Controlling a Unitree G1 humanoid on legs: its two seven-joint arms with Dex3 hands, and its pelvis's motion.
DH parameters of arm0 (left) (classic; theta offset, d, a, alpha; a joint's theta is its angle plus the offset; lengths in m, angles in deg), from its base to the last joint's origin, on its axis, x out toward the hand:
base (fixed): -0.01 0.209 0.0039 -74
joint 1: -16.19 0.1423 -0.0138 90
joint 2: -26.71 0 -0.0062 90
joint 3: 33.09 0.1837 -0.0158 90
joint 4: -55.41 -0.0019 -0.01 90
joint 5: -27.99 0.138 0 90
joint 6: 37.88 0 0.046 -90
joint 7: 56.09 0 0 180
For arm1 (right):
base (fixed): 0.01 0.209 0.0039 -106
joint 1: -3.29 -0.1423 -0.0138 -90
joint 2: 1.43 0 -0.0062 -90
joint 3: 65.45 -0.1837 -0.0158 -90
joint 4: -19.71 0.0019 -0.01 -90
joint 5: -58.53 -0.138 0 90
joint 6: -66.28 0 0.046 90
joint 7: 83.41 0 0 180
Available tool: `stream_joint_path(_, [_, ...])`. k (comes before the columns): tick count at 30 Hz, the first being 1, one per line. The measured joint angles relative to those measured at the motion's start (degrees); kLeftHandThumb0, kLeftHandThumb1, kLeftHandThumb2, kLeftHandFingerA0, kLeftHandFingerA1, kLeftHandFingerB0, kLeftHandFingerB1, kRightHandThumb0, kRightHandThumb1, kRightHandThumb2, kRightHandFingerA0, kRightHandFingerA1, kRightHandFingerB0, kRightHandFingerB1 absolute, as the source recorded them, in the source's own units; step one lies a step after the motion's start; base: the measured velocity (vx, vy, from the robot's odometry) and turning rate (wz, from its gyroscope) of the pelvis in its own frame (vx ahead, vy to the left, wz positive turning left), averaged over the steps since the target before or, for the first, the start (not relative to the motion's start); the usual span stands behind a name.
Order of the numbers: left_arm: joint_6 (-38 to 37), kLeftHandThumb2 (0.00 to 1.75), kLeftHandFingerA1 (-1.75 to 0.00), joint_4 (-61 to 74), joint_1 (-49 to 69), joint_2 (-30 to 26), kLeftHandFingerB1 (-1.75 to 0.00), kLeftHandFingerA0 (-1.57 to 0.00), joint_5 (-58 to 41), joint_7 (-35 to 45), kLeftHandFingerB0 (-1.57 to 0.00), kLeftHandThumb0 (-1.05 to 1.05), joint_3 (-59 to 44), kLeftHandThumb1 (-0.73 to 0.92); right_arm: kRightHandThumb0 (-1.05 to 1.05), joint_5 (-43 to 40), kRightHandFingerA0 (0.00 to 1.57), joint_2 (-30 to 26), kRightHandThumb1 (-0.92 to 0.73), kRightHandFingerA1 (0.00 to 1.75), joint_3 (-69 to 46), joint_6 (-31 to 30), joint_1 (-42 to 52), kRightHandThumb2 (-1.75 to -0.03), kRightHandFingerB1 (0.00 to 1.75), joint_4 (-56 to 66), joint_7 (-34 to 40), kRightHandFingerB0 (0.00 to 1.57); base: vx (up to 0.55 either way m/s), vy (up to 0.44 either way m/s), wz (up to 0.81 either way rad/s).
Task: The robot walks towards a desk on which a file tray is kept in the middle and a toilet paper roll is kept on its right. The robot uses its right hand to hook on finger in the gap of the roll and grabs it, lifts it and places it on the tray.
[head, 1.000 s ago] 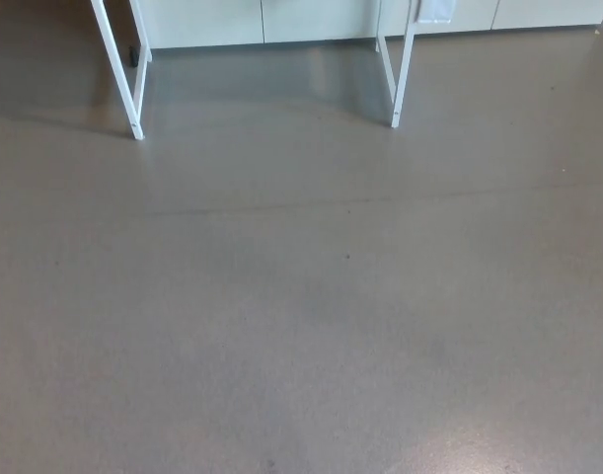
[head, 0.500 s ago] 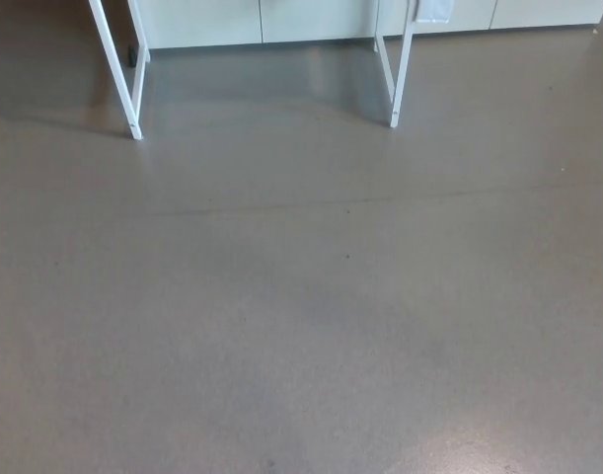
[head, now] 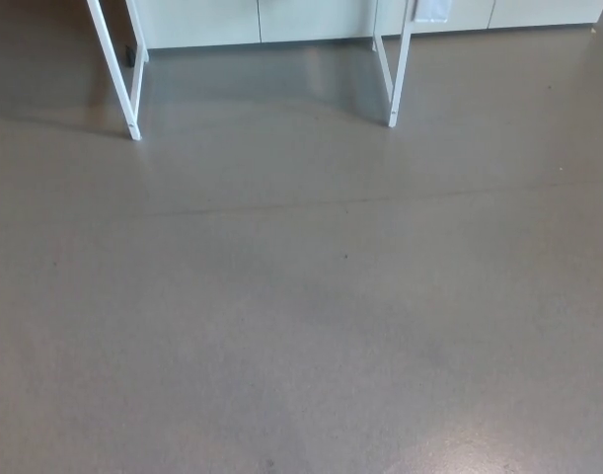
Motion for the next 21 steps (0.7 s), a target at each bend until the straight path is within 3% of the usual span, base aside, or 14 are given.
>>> stream_joint_path(1, [0.0,0.71,-1.08,-0.4,-0.1,0.0,-0.83,-0.37,0.0,0.0,-0.36,-0.72,-0.1,0.92,-0.89,0.0,0.11,-0.1,-0.72,0.26,0.2,0.0,0.2,-1.11,0.25,0.3,0.0,0.0,0.0,0.0,0.0])
stream_joint_path(2, [0.0,0.71,-1.08,-0.9,-0.2,0.0,-0.83,-0.37,0.0,-0.1,-0.36,-0.72,0.0,0.92,-0.89,0.0,0.11,-0.2,-0.72,0.26,0.4,-0.1,0.3,-1.11,0.25,0.5,0.0,0.0,0.0,0.0,0.0])
stream_joint_path(3, [0.0,0.72,-0.71,-1.5,-0.4,0.0,-0.55,-0.22,0.1,-0.2,-0.23,-0.72,0.1,0.92,-0.92,0.1,0.09,-0.4,-0.74,0.26,0.7,-0.4,0.4,-1.1,0.21,0.8,0.0,0.07,0.0,0.0,0.0])
stream_joint_path(4, [0.0,0.72,-0.53,-1.7,-0.4,0.0,-0.46,-0.17,0.2,-0.2,-0.22,-0.69,0.2,0.92,-0.9,0.1,0.1,-0.5,-0.71,0.29,0.9,-0.5,0.5,-1.08,0.26,1.0,0.0,0.04,0.0,0.0,0.0])
stream_joint_path(6, [0.0,0.72,-0.56,-1.5,-0.4,0.0,-0.5,-0.19,0.2,-0.2,-0.25,-0.69,0.3,0.92,-0.9,0.5,0.14,-0.8,-0.71,0.28,1.7,-0.7,0.7,-1.09,0.23,1.4,0.3,0.0,0.0,0.0,0.0])
stream_joint_path(8, [0.0,0.72,-0.6,-1.4,-0.3,0.0,-0.5,-0.24,0.2,-0.2,-0.26,-0.7,0.3,0.92,-0.92,0.6,0.09,-0.9,-0.72,0.28,1.8,-0.9,1.0,-1.09,0.24,1.9,0.3,0.08,0.0,0.0,0.12])
stream_joint_path(9, [0.0,0.71,-0.63,-1.5,-0.3,0.0,-0.5,-0.22,0.3,-0.3,-0.23,-0.7,0.5,0.92,-0.91,0.5,0.1,-0.9,-0.72,0.37,1.6,-0.9,1.2,-1.09,0.27,2.1,0.3,0.0,0.0,0.0,0.0])
stream_joint_path(10, [0.0,0.72,-0.59,-1.7,-0.3,0.1,-0.48,-0.23,0.3,-0.3,-0.23,-0.7,0.5,0.92,-0.98,0.5,0.12,-0.9,-0.77,0.23,1.6,-1.0,1.3,-0.8,0.23,2.1,0.4,0.05,0.0,0.0,0.0])
stream_joint_path(11, [0.0,0.71,-0.52,-1.8,-0.4,0.1,-0.44,-0.2,0.3,-0.3,-0.2,-0.7,0.6,0.92,-0.9,0.5,0.1,-0.9,-0.7,0.27,1.6,-1.0,1.3,-1.09,0.25,2.0,0.5,0.04,0.06,-0.055,0.09])
stream_joint_path(13, [0.0,0.67,-0.48,-2.0,-0.7,0.0,-0.41,-0.14,0.3,-0.2,-0.17,-0.71,0.7,0.92,-0.92,0.5,0.15,-1.2,-0.74,0.3,1.4,-1.0,1.1,-1.11,0.25,1.8,0.5,0.0,0.03,-0.02,-0.12])
stream_joint_path(15, [0.0,0.71,-0.54,-2.0,-0.7,-0.2,-0.44,-0.26,0.3,-0.2,-0.24,-0.7,0.6,0.92,-0.91,0.6,0.12,-1.2,-0.74,0.32,1.7,-1.2,1.2,-1.1,0.25,2.0,0.5,0.03,0.0,0.0,0.0])
stream_joint_path(17, [0.0,0.71,-0.54,-2.7,-0.9,-0.4,-0.44,-0.26,0.4,-0.2,-0.24,-0.7,0.9,0.92,-0.91,0.6,0.12,-1.2,-0.74,0.32,1.6,-1.1,1.6,-1.1,0.25,2.3,0.6,0.03,0.04,-0.057,0.03])
stream_joint_path(18, [0.0,0.72,-0.51,-3.3,-1.0,-0.4,-0.43,-0.2,0.4,-0.2,-0.2,-0.69,1.1,0.92,-0.91,0.6,0.09,-1.2,-0.73,0.29,1.6,-1.1,1.9,-1.09,0.28,2.5,0.7,0.09,0.08,-0.124,0.06])
stream_joint_path(21, [0.0,0.72,-0.54,-2.6,-0.7,-0.6,-0.45,-0.24,0.5,-0.1,-0.23,-0.71,1.8,0.92,-0.92,0.5,0.08,-1.1,-0.72,0.18,1.3,-1.1,2.2,-1.09,0.23,2.1,0.8,0.07,0.05,-0.175,0.13])
